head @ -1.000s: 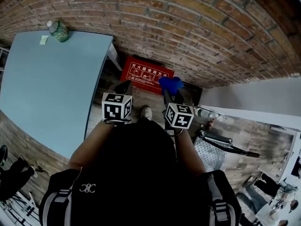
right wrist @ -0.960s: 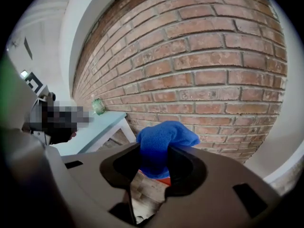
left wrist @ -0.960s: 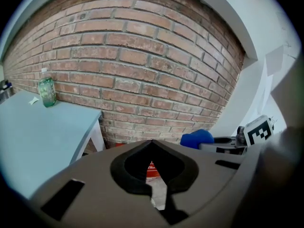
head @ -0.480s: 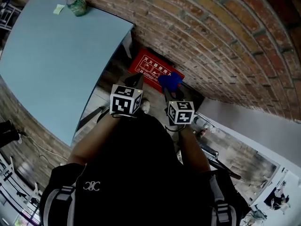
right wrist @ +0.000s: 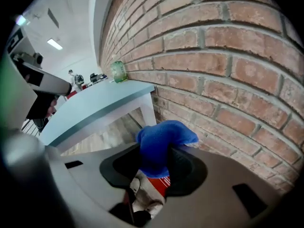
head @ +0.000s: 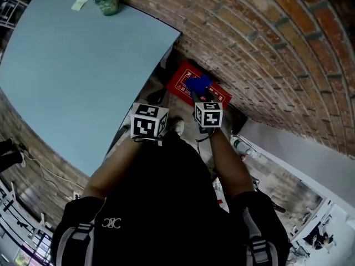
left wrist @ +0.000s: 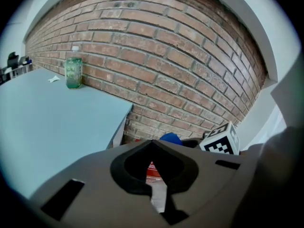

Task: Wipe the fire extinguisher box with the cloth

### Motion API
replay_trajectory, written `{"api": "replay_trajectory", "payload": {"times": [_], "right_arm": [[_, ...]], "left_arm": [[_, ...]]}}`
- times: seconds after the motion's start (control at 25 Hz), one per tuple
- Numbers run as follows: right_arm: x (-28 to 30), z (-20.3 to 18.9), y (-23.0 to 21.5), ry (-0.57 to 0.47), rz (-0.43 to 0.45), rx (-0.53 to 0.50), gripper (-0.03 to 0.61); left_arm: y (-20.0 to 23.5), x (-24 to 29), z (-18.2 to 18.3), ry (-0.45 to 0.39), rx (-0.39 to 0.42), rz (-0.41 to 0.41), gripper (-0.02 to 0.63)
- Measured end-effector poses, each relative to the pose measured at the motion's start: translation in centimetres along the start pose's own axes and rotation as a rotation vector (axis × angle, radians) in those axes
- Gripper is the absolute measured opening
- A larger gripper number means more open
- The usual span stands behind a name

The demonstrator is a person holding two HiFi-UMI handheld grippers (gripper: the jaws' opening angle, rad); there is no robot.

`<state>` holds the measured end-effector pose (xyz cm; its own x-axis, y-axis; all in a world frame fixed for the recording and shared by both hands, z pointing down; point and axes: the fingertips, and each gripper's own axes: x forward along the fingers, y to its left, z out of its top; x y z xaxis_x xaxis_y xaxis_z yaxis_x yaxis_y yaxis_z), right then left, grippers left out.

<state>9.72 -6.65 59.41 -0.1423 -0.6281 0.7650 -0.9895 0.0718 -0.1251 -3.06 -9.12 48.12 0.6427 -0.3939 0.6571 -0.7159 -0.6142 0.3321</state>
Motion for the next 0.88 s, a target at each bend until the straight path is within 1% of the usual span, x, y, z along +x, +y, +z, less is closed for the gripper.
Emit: {"api": "replay_trajectory", "payload": {"times": [0.16, 0.28, 0.36, 0.48, 0.56, 0.72, 0.88], "right_arm": [[4.6, -0.3, -0.4, 0.073, 0.007, -0.026, 0.153], [8.3, 0.3, -0.7, 0.104, 0.023, -0.011, 0.153], [10.7, 0.4, -0.9, 0.135, 0.028, -0.053, 0.153], [13.9, 0.0, -1.1, 0.197, 0.027, -0.154, 0.153], [15.8, -0.1, -1.0, 0.224, 0.033, -0.186, 0.153], [18.9, -1.0, -1.3, 0.274, 0.042, -0.194, 0.153], [20.4, -2.1, -1.9, 0.315, 0.028, -0.156, 0.153]], "left_arm": [[1.4, 0.8, -0.3, 0.026, 0.019, -0.034, 0.006], [2.9, 1.7, -0.7, 0.045, 0.033, -0.045, 0.005], [3.9, 1.9, -1.2, 0.051, 0.029, -0.042, 0.005], [5.6, 1.8, -2.3, 0.074, 0.002, -0.029, 0.005], [6.7, 1.7, -2.8, 0.087, -0.01, -0.016, 0.005], [8.4, 1.6, -3.2, 0.095, -0.031, 0.007, 0.005], [9.0, 1.6, -3.7, 0.104, -0.045, 0.023, 0.005]]}}
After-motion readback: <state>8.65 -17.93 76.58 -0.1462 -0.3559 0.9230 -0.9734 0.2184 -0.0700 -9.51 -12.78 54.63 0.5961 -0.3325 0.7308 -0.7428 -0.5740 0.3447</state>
